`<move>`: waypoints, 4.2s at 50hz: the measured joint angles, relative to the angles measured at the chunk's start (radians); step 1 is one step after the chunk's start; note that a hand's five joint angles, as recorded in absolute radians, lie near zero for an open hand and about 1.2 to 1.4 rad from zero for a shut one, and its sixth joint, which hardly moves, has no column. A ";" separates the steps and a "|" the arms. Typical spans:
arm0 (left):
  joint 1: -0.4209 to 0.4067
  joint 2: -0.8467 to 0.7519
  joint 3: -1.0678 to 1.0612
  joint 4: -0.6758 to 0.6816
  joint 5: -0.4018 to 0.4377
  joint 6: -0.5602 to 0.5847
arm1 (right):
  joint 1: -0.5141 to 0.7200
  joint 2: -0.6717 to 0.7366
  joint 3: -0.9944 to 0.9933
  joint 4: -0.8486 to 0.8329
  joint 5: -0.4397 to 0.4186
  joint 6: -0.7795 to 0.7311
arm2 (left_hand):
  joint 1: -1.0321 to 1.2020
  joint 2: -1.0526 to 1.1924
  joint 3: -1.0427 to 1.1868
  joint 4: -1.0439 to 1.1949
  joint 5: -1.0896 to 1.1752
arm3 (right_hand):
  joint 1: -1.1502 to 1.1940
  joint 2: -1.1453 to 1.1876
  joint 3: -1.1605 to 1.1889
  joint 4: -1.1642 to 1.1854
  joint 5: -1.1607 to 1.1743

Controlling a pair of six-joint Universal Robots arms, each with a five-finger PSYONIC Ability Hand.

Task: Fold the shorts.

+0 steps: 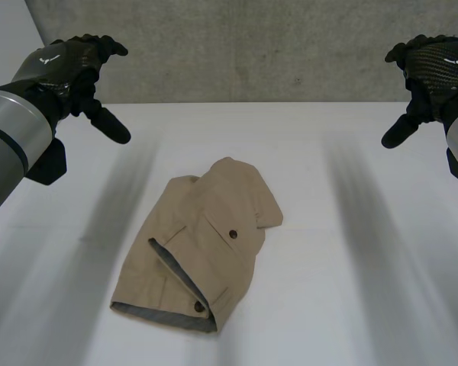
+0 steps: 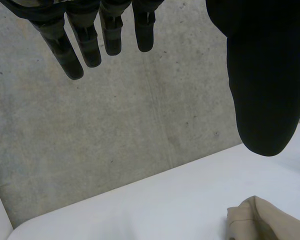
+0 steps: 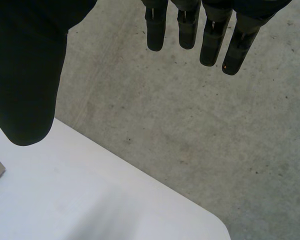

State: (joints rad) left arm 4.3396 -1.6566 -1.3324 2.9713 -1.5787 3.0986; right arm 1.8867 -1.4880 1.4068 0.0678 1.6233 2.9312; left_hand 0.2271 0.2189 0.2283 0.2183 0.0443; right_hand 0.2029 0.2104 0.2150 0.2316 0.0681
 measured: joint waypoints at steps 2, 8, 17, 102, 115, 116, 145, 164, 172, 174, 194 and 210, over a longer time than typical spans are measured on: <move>0.000 0.000 -0.001 0.000 0.000 0.000 | 0.000 0.000 0.000 0.000 -0.001 -0.002 | 0.000 0.000 0.000 0.000 0.000 | 0.000 0.000 0.000 0.000 0.000; -0.002 -0.001 -0.007 0.000 0.000 0.000 | 0.005 0.001 -0.002 0.006 -0.025 -0.044 | 0.000 0.000 0.000 0.000 0.000 | 0.000 0.000 0.000 0.000 0.000; -0.040 -0.015 -0.038 -0.020 0.001 -0.024 | 0.015 0.042 0.033 0.081 -0.171 -0.363 | 0.000 0.000 0.000 0.000 0.000 | 0.000 0.000 0.000 0.000 0.000; -0.234 0.216 -0.189 -0.193 0.031 0.525 | 0.069 0.669 -0.541 0.143 -0.617 0.029 | 0.883 0.969 0.954 0.976 0.922 | 0.769 0.960 0.959 0.949 0.911; -0.148 -0.086 0.141 0.297 0.024 0.582 | 0.077 0.418 -0.610 -0.274 -0.399 -0.094 | 0.883 0.969 0.958 0.977 0.922 | 0.771 0.960 0.963 0.956 0.911; -0.147 -0.102 0.179 0.385 0.021 0.589 | 0.077 0.379 -0.595 -0.334 -0.382 -0.094 | 0.883 0.969 0.958 0.977 0.923 | 0.771 0.960 0.963 0.956 0.911; -0.172 0.089 -0.323 0.731 -0.004 0.514 | 0.069 0.019 -0.073 -0.063 -0.353 -0.267 | 0.887 0.973 0.963 0.977 0.922 | 0.771 0.960 0.963 0.957 0.920; -0.210 0.109 -0.331 0.713 0.006 0.395 | 0.059 0.126 -0.086 -0.047 -0.320 -0.162 | 0.891 0.973 0.963 0.977 0.922 | 0.770 0.960 0.963 0.957 0.920; -0.297 -0.180 -0.250 0.705 0.028 0.303 | 0.058 0.384 -0.157 -0.042 -0.215 -0.175 | 0.891 0.973 0.963 0.977 0.922 | 0.693 0.841 0.855 0.842 0.827; -0.321 -0.256 -0.221 0.705 0.040 0.273 | 0.058 0.435 -0.173 -0.040 -0.164 -0.193 | 0.861 0.929 0.920 0.927 0.898 | 0.497 0.612 0.612 0.597 0.592; -0.280 -0.169 -0.224 0.689 0.170 0.192 | 0.004 0.258 -0.047 -0.171 -0.066 -0.237 | -0.003 -0.010 -0.006 -0.003 0.001 | -0.005 0.003 -0.005 -0.005 0.000; -0.075 0.159 -0.382 0.477 0.144 0.188 | 0.069 0.089 -0.017 -0.019 -0.213 -0.246 | -0.003 -0.010 -0.006 -0.003 0.001 | -0.005 0.003 -0.005 -0.005 0.000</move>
State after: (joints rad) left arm 4.2649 -1.4978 -1.7144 3.4478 -1.4352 3.2871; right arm 1.9557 -1.3987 1.3894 0.0492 1.4100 2.6855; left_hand 0.2238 0.2089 0.2220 0.2156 0.0454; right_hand 0.1981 0.2130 0.2096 0.2269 0.0680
